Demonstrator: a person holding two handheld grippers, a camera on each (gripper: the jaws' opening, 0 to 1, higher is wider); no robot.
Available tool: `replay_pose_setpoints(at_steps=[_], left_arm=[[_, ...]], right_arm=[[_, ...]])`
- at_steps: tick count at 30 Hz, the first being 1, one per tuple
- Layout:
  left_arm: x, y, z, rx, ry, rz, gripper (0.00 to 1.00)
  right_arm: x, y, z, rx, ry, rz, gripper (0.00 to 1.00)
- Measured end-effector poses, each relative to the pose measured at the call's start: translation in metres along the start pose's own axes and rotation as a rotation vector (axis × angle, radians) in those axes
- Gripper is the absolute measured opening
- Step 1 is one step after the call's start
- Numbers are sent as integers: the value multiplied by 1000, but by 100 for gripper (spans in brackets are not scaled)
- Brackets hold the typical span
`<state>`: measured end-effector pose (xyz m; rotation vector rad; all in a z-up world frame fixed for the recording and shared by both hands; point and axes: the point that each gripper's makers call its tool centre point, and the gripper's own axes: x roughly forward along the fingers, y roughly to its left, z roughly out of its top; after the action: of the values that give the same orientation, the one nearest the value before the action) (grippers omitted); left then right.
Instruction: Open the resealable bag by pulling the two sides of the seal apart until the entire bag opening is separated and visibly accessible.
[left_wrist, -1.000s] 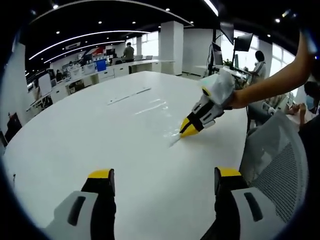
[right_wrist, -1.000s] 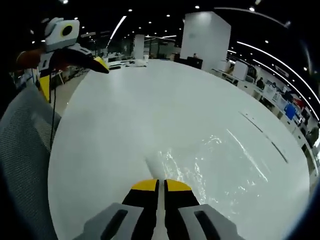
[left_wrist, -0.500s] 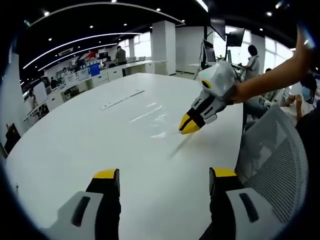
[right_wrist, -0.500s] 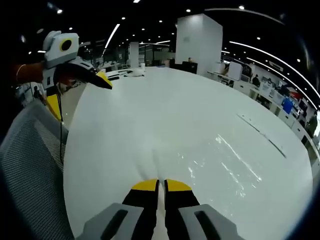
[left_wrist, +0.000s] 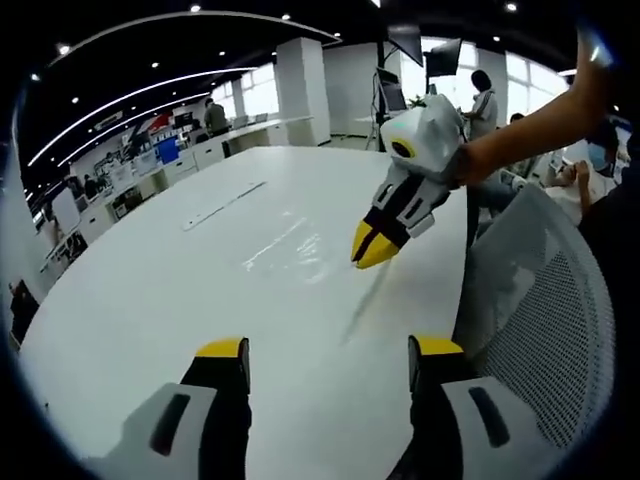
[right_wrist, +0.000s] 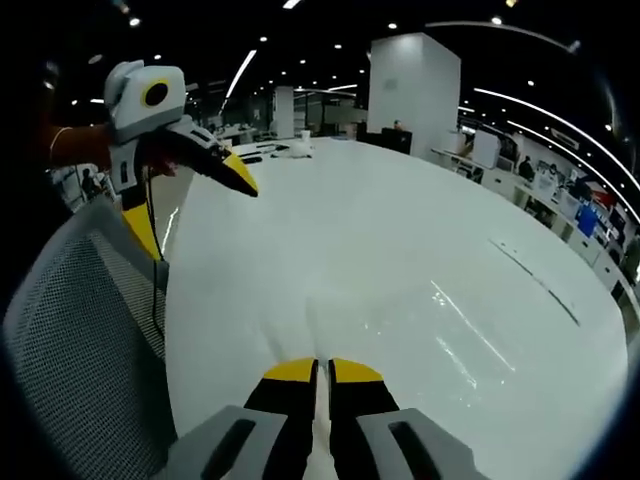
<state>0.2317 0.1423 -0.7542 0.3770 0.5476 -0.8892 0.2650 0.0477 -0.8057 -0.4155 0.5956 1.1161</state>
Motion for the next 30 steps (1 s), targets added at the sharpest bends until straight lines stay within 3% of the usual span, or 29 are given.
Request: replay_pose_setpoints(at_steps=[13,30], left_arm=[[1,-5,-2,19,36,1,50],[5,-15,-4,47,49,-43,38]], right_arm=[[1,41,15,-43,-13,65,0],[-3,67,29,-64,-42,95,0]])
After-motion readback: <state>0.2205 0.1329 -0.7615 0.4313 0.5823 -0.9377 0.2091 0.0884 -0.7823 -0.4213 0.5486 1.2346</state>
